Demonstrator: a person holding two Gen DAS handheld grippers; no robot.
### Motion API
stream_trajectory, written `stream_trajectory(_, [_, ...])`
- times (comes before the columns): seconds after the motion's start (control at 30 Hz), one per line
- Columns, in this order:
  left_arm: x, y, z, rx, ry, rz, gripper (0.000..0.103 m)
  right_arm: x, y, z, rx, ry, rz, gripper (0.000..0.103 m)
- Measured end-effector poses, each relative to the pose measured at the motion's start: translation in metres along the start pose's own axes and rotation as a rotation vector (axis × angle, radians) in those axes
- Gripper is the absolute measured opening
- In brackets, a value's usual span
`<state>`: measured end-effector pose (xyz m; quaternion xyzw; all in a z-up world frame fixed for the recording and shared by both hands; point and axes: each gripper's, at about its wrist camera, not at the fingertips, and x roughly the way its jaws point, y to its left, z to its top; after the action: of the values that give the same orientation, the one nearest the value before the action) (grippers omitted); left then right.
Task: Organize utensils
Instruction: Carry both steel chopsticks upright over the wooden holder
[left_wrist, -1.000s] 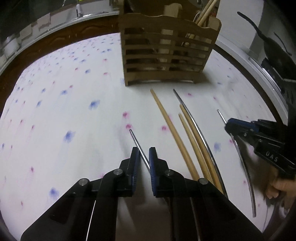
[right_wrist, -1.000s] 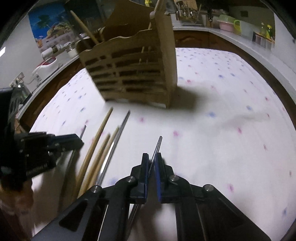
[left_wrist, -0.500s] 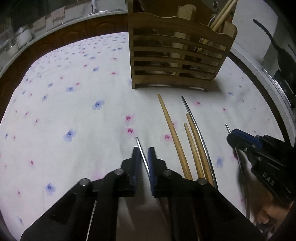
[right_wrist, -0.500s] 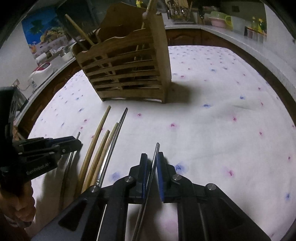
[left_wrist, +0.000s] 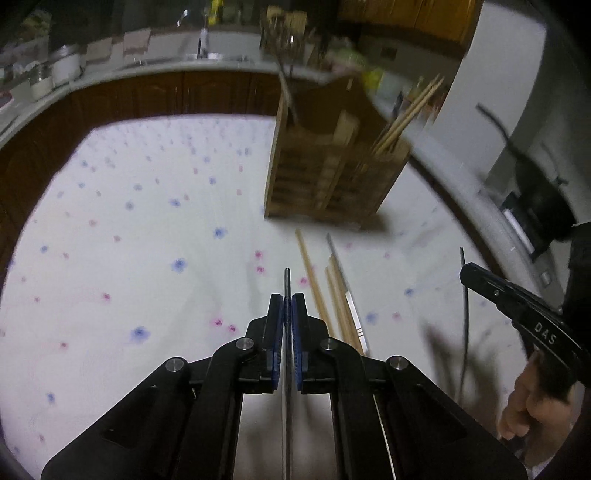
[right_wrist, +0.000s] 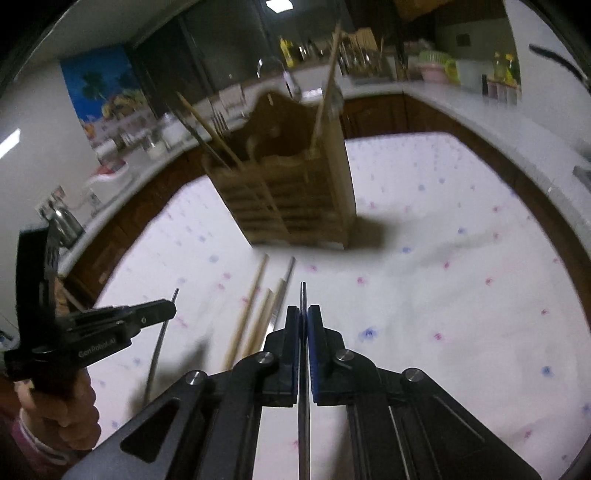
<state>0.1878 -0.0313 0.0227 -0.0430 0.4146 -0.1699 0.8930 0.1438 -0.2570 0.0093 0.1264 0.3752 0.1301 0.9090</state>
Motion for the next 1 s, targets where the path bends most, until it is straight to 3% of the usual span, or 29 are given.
stream_trajectory(0.4, [-0.086, 0.006, 0.018, -0.014, -0.184, -0.046, 0.004, -0.078, 0.021, 0.03, -0.031, -0.202, 0.049, 0.004])
stream_trajectory(1.0, [-0.107, 0.002, 0.041, 0.003, -0.268, -0.035, 0.004, -0.097, 0.027, 0.055, -0.032, -0.288, 0.066, 0.004])
